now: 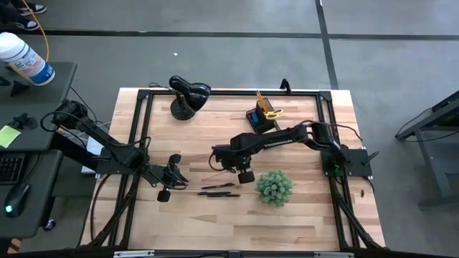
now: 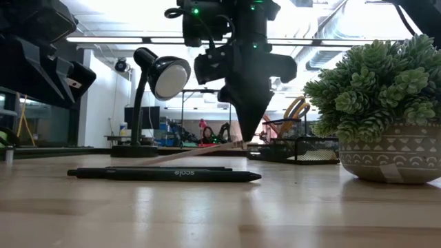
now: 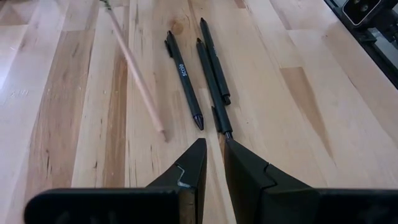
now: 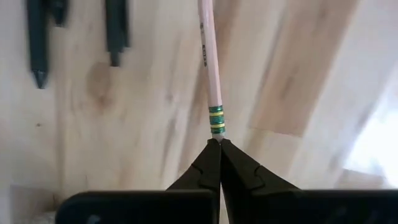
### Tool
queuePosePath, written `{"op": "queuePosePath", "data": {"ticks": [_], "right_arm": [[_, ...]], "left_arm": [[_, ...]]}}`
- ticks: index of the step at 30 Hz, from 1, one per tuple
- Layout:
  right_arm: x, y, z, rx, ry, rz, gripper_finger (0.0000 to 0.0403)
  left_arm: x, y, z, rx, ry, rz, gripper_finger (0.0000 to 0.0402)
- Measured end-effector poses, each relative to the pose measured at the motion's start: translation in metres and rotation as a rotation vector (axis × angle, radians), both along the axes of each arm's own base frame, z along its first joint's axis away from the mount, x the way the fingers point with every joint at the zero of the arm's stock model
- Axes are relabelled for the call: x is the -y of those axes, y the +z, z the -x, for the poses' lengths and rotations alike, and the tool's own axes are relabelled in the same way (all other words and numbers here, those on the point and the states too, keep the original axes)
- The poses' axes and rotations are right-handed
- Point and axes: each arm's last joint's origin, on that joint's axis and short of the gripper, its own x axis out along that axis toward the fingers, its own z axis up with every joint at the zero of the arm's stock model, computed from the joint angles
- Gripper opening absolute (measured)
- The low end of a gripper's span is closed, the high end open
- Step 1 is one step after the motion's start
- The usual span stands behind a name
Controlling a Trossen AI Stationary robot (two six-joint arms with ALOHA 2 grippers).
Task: Pick and place office supplies into organizer
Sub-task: Put the white pencil into the desk organizer
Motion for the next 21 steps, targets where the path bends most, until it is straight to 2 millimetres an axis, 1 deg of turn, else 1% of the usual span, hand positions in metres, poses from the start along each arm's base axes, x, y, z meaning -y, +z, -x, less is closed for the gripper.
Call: {"op": "queuePosePath", "data": {"ticks": [7, 11, 17, 21], "right_arm": [[0.004, 0.014, 0.003, 0.039, -0.026, 0.01, 0.0001], [0.004, 0.015, 0.001, 0.059, -0.033, 0.003, 0.0001], [0.003, 0.015, -0.001, 0.074, -0.037, -0.001, 0.0001], [0.003, 0.015, -0.001, 0.074, -0.051, -0.006, 0.0]], "left_arm": [[0.0, 0.0, 0.0, -0.001, 0.0, -0.001, 0.0044], [0.0, 0.001, -0.001, 0.011, 0.009, -0.003, 0.0044], [-0.001, 0.002, -0.002, 0.041, 0.034, -0.066, 0.0044], [-0.002, 0.002, -0.002, 0.046, 0.047, -0.077, 0.0044]]}}
